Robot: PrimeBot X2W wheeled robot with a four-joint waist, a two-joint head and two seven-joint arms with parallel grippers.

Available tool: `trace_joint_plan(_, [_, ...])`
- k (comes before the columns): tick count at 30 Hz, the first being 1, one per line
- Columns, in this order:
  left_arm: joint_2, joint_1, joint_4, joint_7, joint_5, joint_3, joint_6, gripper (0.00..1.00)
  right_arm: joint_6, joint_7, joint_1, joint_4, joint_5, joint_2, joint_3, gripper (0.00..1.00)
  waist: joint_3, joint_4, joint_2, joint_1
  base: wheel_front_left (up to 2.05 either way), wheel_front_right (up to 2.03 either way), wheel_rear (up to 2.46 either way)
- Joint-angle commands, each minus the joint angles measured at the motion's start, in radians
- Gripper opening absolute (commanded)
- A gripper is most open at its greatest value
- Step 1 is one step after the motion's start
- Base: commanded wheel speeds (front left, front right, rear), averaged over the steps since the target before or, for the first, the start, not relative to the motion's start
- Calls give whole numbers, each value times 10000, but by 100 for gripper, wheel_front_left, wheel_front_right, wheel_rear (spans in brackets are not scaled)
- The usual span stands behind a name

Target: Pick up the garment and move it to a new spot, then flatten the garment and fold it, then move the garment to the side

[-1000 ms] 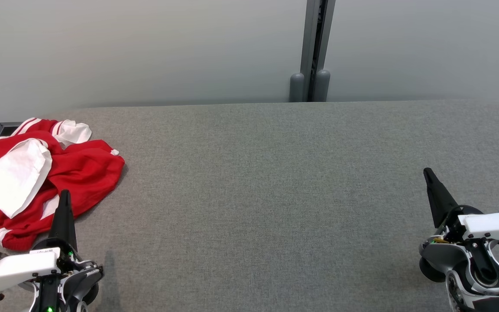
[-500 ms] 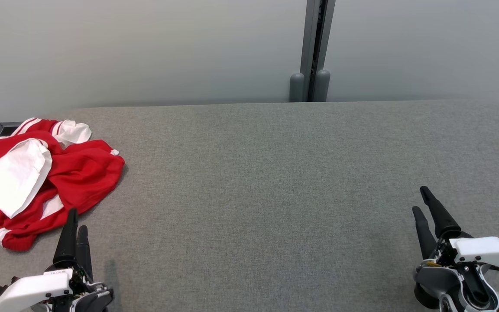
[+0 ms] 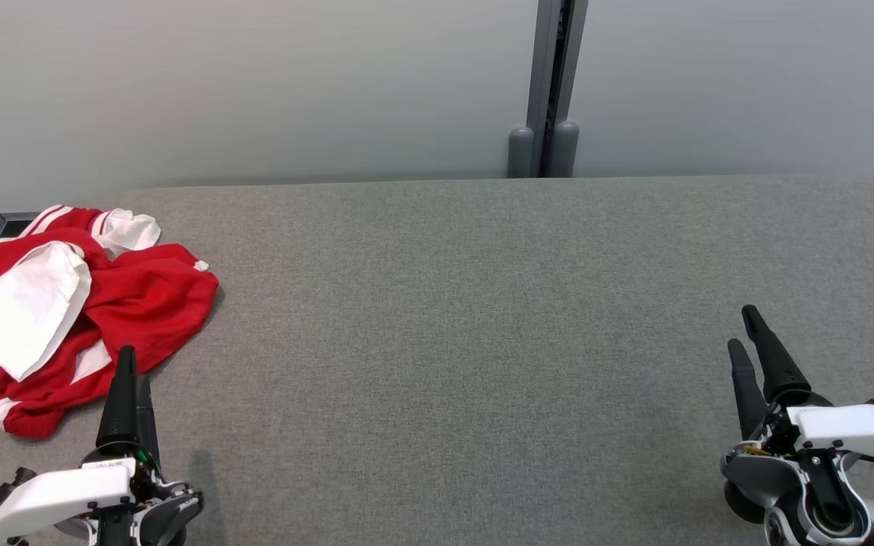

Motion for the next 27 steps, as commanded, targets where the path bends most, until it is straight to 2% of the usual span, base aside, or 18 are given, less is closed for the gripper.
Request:
trace_joint_plan(1, [137, -247, -248, -74, 189, -41, -6, 100, 26, -126, -164, -280, -212, -87, 74, 100, 3, 0, 0, 0, 0, 0, 0])
trace_joint_plan(14, [159, -222, -607, -514, 1948, -160, -8, 100, 32, -682, -27, -954, -1821, -134, 358, 100, 26, -17, 0, 0, 0, 0, 0])
trace_joint_plan(27, [174, -187, -808, -934, 4789, -146, 36, 100, 39, -1192, 151, -1588, -4426, -157, 450, 100, 20, -42, 0, 0, 0, 0, 0])
